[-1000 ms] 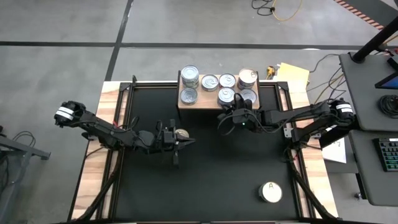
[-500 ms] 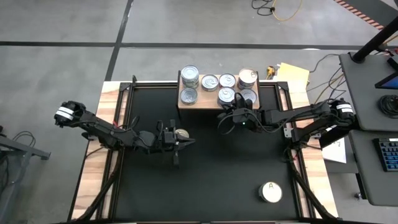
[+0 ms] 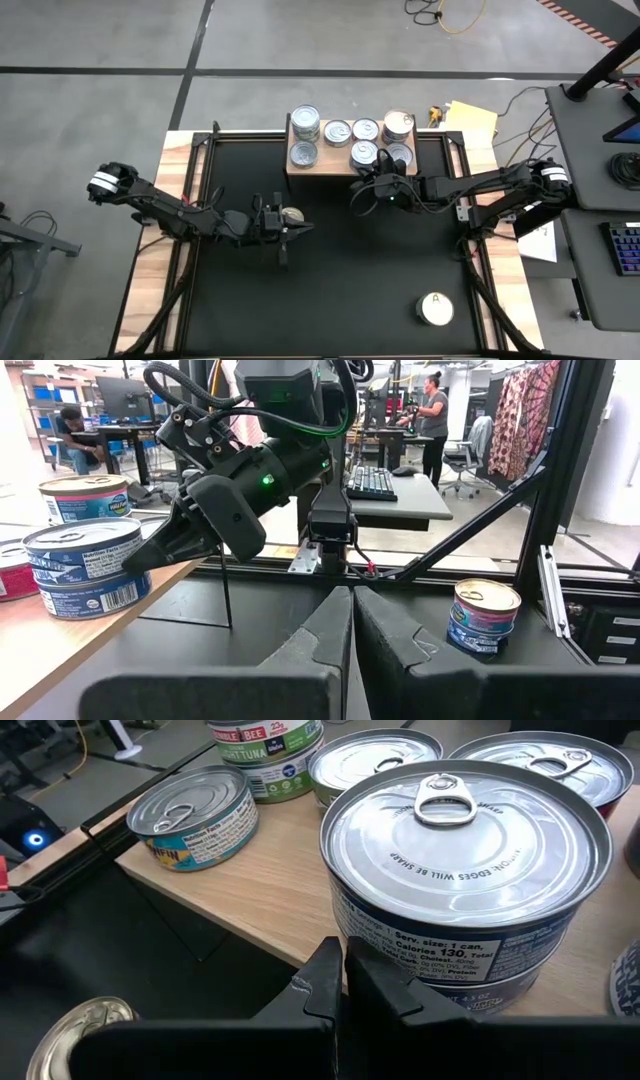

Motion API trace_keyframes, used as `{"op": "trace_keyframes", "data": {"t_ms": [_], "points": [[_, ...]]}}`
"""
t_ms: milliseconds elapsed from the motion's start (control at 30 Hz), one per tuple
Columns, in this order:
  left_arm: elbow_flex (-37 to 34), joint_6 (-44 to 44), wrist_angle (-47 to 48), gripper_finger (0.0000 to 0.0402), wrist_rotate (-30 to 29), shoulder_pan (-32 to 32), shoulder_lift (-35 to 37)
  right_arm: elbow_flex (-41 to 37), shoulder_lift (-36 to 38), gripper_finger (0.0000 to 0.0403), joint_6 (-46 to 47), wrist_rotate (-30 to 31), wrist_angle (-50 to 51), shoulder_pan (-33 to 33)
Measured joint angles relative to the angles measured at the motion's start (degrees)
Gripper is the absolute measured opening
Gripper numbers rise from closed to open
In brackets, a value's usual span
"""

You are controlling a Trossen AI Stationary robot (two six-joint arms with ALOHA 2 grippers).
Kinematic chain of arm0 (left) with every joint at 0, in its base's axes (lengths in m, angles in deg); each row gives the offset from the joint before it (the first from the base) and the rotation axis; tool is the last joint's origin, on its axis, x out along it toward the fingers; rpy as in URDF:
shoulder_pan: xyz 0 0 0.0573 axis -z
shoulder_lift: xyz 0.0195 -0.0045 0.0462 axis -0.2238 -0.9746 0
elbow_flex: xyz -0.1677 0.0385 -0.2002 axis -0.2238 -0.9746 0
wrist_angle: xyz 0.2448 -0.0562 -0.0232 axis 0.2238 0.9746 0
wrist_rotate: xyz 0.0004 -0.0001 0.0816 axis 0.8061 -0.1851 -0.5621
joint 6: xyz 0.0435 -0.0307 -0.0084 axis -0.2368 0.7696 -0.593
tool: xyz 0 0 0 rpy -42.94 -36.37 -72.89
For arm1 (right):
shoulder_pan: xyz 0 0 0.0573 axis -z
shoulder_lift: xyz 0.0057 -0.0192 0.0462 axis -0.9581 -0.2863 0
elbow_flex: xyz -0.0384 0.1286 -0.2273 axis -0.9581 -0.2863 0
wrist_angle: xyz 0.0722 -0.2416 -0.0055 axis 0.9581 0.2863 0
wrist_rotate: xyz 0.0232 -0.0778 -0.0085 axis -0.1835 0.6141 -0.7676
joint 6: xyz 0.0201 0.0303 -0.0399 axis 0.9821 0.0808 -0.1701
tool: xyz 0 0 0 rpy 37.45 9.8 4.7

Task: Stack canned seafood by type on shelf
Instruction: Adjust the blue tuna cans, then stack the blue pink tuna can on top of the blue pink tuna can on the shelf

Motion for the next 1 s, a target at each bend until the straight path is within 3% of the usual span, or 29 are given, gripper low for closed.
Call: {"op": "trace_keyframes", "data": {"t_ms": [567, 833, 1000], "points": [[0.0, 0.02, 0.1, 0.0, 0.0, 0.0, 0.0, 0.02, 1.09, 0.0012, 1.88, -0.21, 3.18, -0.66], [0.0, 9.24, 8.39, 0.0, 1.26, 0.87, 0.02, 0.92, 6.51, 0.0013, -7.31, -17.52, 5.59, -9.03], [-0.02, 22.67, 21.16, 0.0, 12.85, 2.2, 0.02, 0.94, 9.19, 0.0013, -9.08, -29.95, 12.25, -15.63]]}}
